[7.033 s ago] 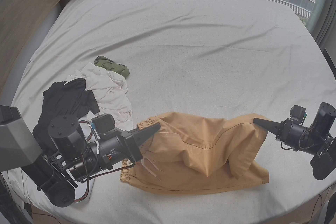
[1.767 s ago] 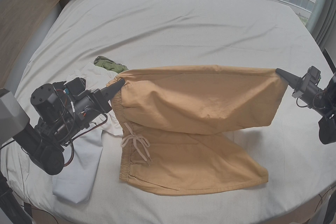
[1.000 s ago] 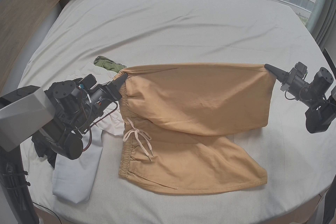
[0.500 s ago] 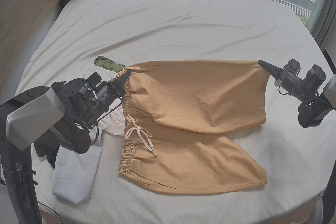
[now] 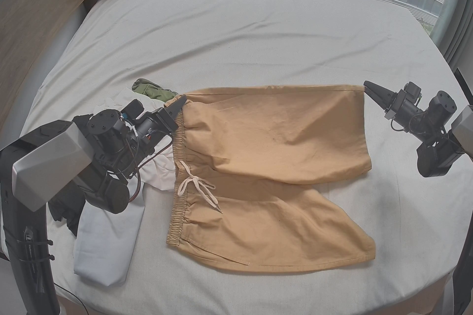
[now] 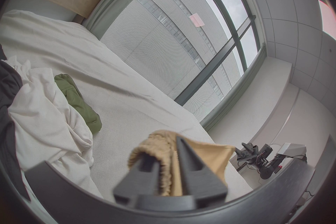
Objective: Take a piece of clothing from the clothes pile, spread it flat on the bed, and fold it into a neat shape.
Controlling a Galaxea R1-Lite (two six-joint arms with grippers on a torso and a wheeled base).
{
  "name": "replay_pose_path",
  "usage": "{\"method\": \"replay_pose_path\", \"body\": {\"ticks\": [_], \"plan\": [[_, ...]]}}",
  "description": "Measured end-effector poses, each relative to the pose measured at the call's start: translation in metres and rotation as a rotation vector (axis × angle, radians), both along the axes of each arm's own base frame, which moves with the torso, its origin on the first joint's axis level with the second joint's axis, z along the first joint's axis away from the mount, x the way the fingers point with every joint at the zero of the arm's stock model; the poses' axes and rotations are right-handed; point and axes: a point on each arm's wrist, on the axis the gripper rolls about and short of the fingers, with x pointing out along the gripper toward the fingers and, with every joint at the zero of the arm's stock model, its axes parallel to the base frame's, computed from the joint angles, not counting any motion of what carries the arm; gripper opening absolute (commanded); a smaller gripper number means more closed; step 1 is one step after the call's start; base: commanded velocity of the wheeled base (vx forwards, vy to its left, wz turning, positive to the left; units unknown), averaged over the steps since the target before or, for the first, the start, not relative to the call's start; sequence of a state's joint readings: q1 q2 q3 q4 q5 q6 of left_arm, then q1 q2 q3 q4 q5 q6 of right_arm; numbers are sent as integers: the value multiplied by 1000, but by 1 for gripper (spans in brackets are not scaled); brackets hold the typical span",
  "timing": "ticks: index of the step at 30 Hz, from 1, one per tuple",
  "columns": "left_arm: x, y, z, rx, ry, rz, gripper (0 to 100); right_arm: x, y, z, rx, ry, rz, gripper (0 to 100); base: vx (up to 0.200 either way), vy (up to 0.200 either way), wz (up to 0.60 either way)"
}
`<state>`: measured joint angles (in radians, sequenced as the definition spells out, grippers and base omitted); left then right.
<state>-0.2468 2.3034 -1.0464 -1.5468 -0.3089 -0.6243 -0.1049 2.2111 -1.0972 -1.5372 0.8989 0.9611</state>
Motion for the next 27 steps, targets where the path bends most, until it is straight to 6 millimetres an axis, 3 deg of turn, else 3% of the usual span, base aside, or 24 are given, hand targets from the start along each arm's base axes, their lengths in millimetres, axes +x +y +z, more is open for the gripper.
{"method": "replay_pose_path", "body": {"ticks": [6,14,21,27], "plan": [[5,-3,-4,-28,23,-3,100,-3,-3,-6,6,22,-26,100,0,0,0],[1,0,-17,-12,98,14,100,-25,-1,-22,-45,60,-48,100,0,0,0],[-24,8,-30,23,190,23,100,-55,3,-29,-74,113,-54,100,0,0,0],[-48,26,-27,52,219,46,100,-83,8,-31,-104,137,-52,100,0,0,0]]}}
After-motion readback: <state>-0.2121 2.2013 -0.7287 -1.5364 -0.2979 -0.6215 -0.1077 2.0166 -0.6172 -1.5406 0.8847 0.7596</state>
